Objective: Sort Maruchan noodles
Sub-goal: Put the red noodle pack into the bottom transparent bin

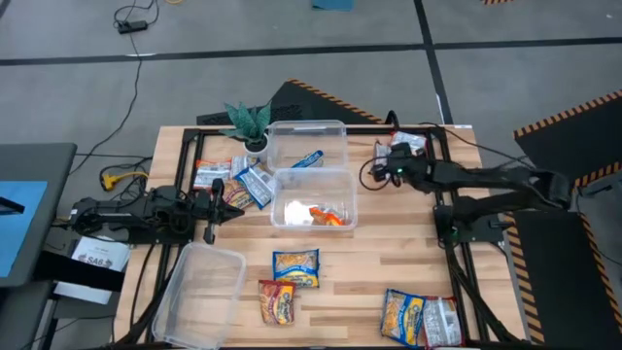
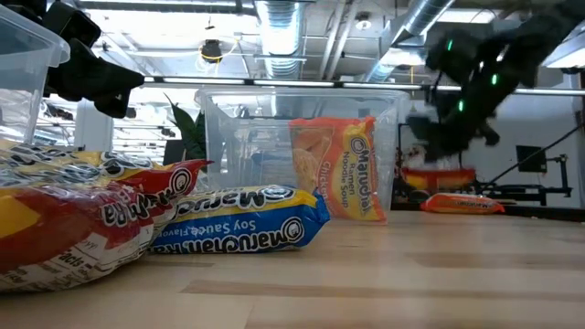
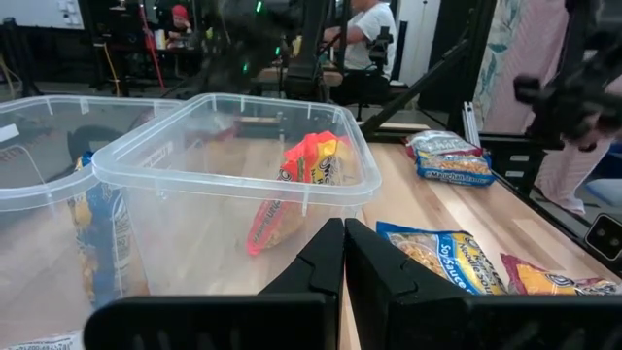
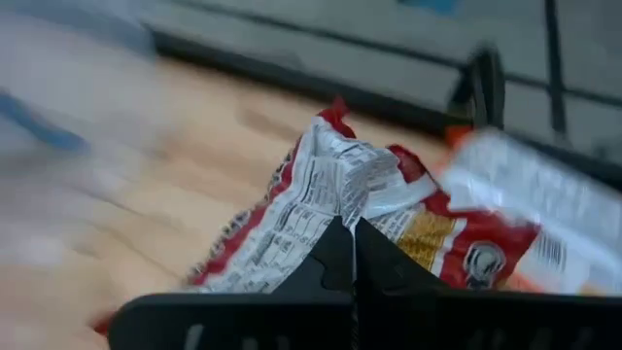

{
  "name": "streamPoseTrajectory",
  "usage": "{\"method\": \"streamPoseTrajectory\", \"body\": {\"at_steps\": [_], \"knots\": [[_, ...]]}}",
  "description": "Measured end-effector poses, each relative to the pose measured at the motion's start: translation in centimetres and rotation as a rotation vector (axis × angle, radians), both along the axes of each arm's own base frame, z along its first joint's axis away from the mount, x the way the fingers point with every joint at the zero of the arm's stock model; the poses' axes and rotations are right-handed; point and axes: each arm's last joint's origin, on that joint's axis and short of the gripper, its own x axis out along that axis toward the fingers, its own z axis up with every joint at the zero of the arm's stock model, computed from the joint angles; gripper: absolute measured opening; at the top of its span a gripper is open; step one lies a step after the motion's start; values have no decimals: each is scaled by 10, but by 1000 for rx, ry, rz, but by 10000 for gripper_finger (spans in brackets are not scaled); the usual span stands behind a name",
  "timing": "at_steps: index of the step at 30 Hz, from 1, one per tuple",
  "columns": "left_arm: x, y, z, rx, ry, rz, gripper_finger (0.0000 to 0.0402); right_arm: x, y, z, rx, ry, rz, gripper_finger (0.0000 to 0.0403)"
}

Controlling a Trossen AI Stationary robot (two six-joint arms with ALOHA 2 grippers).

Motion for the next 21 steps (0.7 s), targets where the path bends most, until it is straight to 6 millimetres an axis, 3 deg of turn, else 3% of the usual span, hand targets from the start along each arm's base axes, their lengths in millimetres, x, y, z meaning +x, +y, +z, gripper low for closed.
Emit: {"method": "streamPoseTrajectory", "body": {"at_steps": [5,10,14,21], "knots": [[0,0,0,0,0,0,0,-3,14,62,-148,-113,121,6],[0,0,0,0,0,0,0,8,38,108,-242,-336,455,6],[0,0,0,0,0,0,0,31,60,113,-231,-489,717,6],[0,0,0,0,0,1,0,91,106,93,-207,-658,1037,6]]}}
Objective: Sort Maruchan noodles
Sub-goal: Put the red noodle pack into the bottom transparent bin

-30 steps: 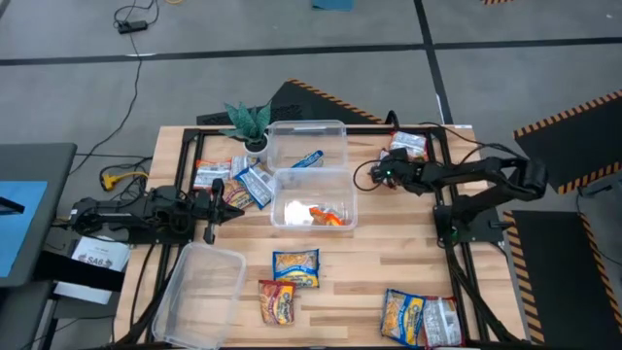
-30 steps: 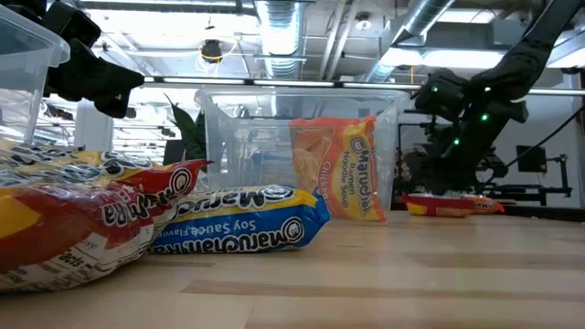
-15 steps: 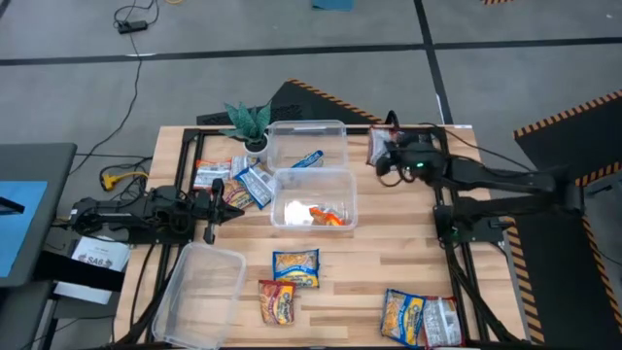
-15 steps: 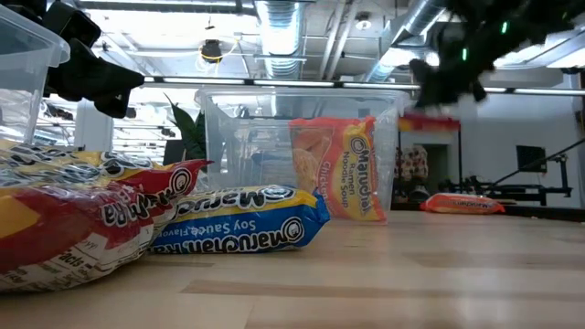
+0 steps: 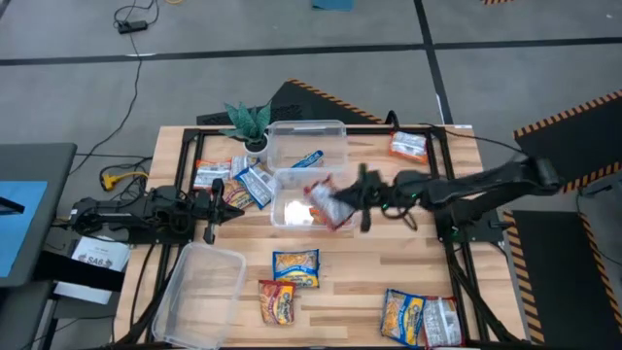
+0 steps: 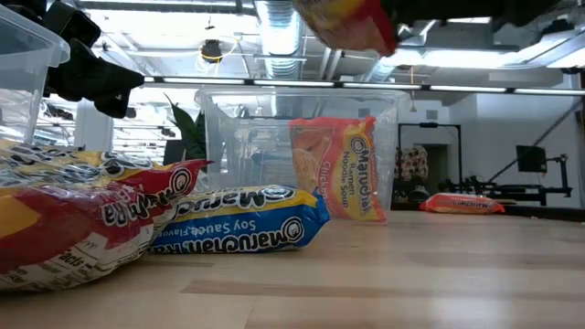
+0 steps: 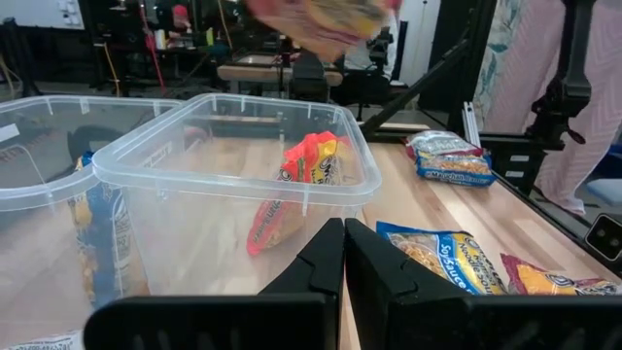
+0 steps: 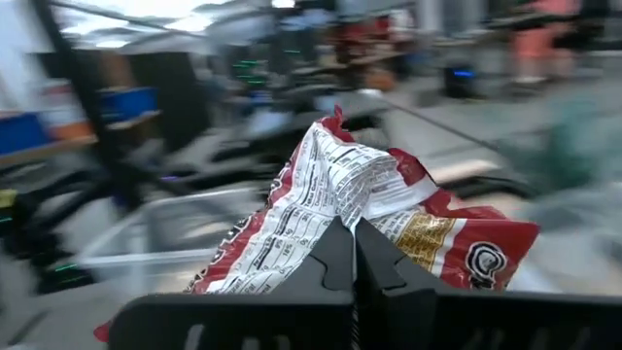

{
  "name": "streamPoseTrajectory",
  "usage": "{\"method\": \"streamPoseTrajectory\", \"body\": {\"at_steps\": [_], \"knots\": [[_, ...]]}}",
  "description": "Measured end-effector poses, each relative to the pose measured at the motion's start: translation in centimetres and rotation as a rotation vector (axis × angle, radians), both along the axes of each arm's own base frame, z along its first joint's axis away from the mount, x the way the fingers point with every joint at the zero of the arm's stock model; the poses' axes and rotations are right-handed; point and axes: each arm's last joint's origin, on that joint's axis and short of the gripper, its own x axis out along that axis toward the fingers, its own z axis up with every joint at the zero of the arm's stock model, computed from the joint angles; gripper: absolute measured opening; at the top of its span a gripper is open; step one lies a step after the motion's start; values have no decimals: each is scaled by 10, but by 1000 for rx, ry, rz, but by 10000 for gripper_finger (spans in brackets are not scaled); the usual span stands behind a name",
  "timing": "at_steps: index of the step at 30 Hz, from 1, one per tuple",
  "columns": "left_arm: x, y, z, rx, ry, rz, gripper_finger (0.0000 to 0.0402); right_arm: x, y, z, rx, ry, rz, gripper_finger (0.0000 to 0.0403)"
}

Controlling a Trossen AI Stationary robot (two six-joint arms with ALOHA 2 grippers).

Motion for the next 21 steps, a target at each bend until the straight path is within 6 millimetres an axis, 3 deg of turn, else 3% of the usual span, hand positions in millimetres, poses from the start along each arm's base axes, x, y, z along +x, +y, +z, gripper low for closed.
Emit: {"method": "streamPoseTrajectory", "body": {"at_steps": [9,21], "knots": [[0,0,0,0,0,0,0,89,38,-7,-123,-30,206,7],[0,0,0,0,0,0,0,190,53,-24,-243,-16,340,7]]}}
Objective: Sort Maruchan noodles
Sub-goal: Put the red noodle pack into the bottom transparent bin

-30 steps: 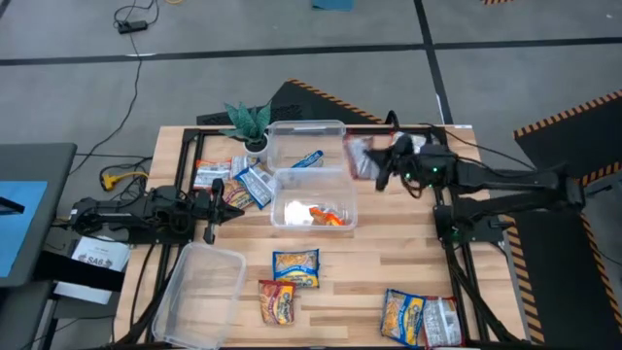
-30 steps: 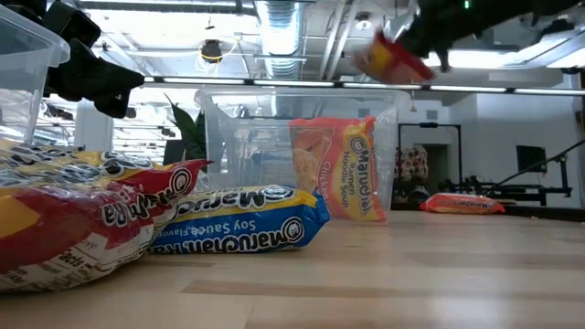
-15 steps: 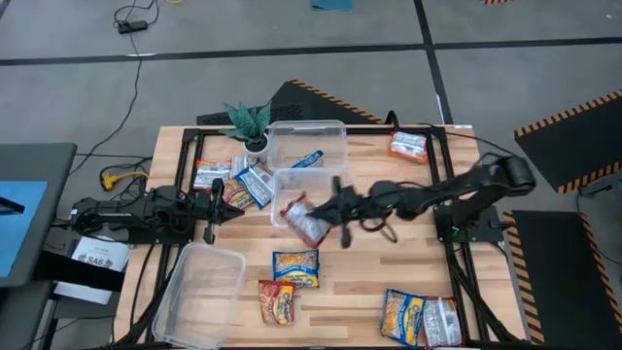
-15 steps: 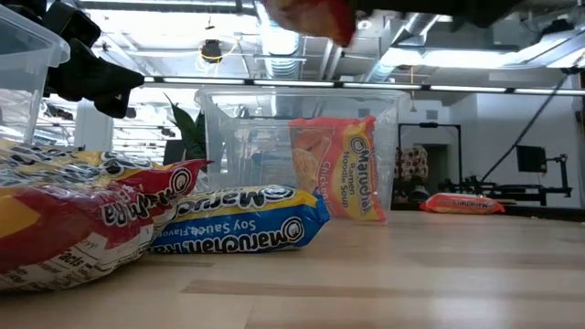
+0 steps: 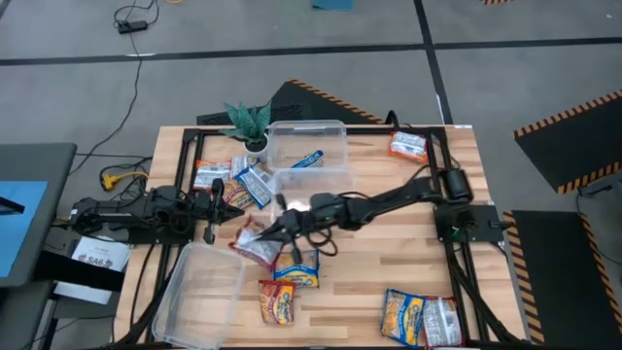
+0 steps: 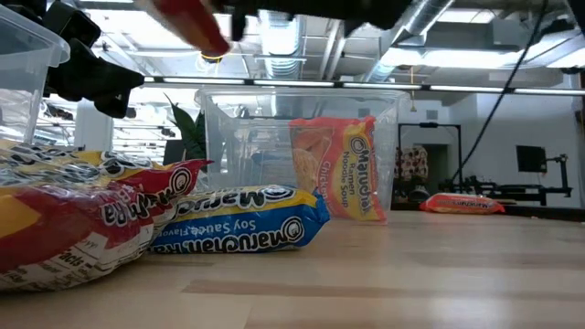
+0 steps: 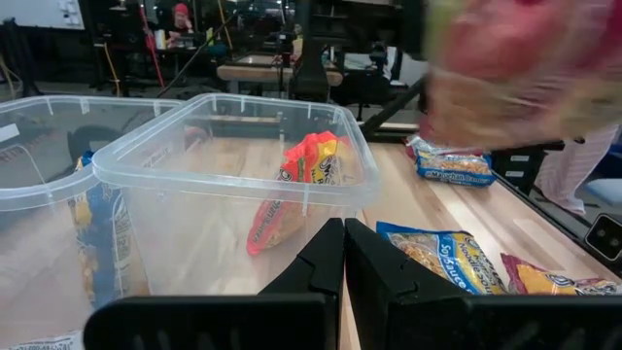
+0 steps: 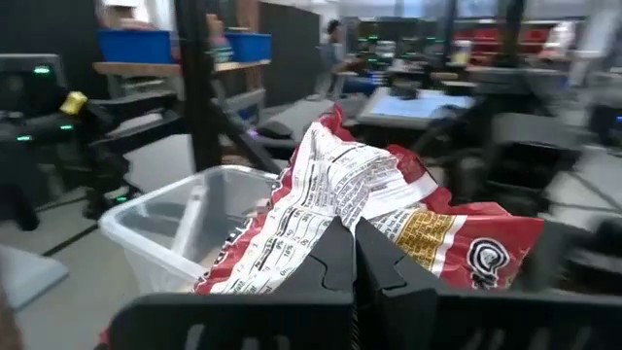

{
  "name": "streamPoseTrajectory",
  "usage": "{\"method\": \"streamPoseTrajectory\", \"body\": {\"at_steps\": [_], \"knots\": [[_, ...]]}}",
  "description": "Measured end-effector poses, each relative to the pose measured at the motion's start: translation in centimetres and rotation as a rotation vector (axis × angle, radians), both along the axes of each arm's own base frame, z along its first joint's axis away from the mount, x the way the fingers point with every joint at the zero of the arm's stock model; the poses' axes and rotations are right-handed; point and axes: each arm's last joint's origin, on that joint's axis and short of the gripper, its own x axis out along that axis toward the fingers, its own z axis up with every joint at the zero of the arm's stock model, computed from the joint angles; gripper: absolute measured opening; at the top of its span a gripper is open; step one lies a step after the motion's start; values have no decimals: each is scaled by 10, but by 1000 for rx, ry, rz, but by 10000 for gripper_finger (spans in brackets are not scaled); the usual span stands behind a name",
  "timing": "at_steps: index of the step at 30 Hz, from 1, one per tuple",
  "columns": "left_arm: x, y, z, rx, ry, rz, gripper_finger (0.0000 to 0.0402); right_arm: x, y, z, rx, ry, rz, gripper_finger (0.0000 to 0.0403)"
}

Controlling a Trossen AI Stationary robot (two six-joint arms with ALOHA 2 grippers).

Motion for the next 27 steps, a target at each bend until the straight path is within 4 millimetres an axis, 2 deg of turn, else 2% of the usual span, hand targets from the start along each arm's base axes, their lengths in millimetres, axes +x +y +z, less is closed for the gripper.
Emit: {"method": "streamPoseTrajectory", "body": {"at_steps": [7,17,27], "knots": [[0,0,0,0,0,0,0,37,13,-5,11,-41,117,7],[0,0,0,0,0,0,0,64,23,2,34,-113,179,7],[0,0,0,0,0,0,0,91,27,-8,98,-127,196,7]]}}
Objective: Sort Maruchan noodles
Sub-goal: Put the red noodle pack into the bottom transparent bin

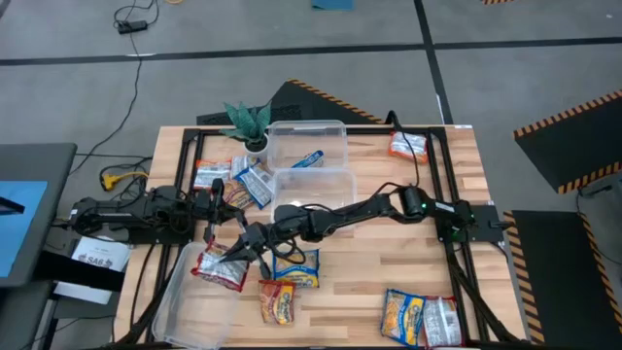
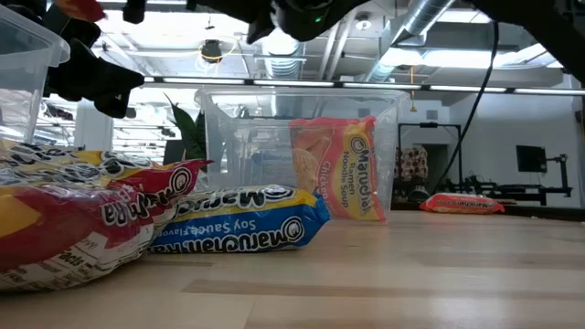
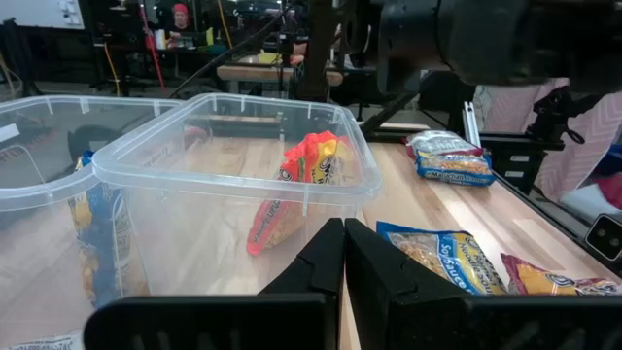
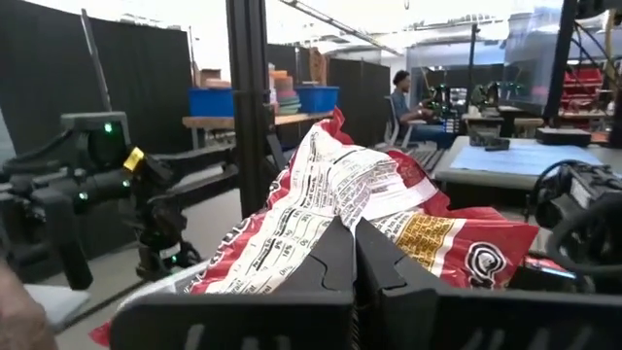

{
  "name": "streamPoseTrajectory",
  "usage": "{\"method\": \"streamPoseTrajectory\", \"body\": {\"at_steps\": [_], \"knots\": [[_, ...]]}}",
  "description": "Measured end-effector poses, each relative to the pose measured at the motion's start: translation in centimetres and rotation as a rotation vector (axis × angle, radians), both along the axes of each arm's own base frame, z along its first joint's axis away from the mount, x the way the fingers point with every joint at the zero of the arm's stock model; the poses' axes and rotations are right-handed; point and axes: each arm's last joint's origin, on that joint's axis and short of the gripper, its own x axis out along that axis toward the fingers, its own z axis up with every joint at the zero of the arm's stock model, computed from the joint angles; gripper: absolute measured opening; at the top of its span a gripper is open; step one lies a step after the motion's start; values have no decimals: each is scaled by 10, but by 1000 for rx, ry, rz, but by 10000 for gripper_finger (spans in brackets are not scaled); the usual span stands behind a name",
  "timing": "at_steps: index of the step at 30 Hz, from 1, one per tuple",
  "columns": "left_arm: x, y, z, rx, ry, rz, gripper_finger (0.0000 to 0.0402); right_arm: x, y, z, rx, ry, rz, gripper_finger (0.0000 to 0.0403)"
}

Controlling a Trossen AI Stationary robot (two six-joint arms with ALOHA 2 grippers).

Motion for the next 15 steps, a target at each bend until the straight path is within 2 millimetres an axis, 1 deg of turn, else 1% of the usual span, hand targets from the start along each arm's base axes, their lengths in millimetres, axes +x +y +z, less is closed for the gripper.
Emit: {"method": "streamPoseTrajectory", "body": {"at_steps": [5,10,15], "knots": [[0,0,0,0,0,0,0,12,6,-8,38,2,33,7],[0,0,0,0,0,0,0,20,11,-13,42,-14,40,10],[0,0,0,0,0,0,0,21,11,-11,44,-22,38,12]]}}
